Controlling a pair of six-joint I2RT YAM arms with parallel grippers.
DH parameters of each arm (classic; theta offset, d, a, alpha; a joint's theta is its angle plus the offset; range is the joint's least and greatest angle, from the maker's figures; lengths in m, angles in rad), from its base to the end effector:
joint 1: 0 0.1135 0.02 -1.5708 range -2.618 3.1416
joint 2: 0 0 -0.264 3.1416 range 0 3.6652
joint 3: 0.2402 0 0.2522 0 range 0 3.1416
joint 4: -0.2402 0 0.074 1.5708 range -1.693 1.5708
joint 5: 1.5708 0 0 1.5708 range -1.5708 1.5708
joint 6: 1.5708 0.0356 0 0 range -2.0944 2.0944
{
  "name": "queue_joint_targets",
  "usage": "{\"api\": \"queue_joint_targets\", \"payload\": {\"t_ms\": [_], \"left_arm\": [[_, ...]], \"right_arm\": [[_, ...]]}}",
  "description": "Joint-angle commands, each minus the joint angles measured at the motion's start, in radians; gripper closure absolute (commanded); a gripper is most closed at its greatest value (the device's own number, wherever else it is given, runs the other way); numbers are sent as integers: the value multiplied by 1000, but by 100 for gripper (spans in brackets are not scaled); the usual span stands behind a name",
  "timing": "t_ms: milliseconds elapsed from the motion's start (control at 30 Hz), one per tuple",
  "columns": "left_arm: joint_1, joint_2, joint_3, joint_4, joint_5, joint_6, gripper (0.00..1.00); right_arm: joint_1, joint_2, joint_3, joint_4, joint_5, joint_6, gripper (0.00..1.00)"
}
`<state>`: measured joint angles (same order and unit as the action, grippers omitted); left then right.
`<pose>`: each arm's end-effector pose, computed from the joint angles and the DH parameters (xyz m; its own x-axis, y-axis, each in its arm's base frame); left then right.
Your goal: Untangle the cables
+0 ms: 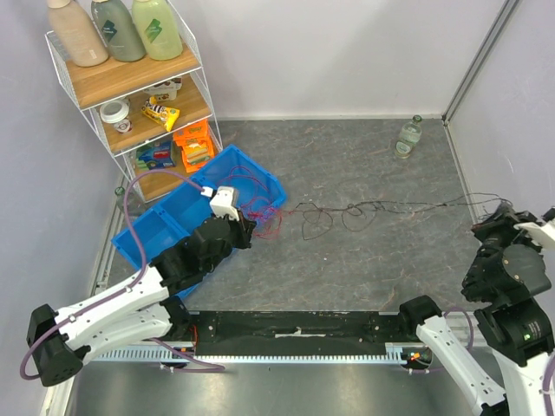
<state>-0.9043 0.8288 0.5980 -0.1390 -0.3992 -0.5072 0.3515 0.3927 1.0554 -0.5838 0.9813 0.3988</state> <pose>0.1304 -0.1434 0.2719 -0.4382 -0.1667 -0.8833 0.3287 0.8849 -0.3301 0.0344 -0.0189 0.4199 0.2960 0.3385 -0.8932 0.5118 0.7334 0.4475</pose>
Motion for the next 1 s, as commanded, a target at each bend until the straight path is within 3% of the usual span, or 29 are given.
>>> {"api": "queue_joint_targets", "payload": {"t_ms": [0,133,267,467,600,700,833,900,967], "left_arm": [[4,-57,32,-137,-176,16,98],[7,-189,13,-201,-246,-34,98],[5,-318,-59,-151,-238,-47,98],[5,-333,-55,-25,38,42,98],[5,-313,-49,7,129,62,98],[5,-310,-60,19,154,49,98],[7,-287,-58,33,207,38,98],[7,-269,-49,41,235,42,98],[5,-255,-53,74,284,50,98]], "right_arm": [[14,2,116,4,197,-66,100],[26,9,198,6,247,-109,100],[47,-44,177,19,219,-98,100],[57,40,22,36,-235,73,95],[56,168,-153,51,-452,228,98],[56,254,-236,145,-646,232,100],[55,346,-227,246,-916,161,100],[56,357,-213,253,-893,143,98],[55,359,-215,192,-757,158,92]]}}
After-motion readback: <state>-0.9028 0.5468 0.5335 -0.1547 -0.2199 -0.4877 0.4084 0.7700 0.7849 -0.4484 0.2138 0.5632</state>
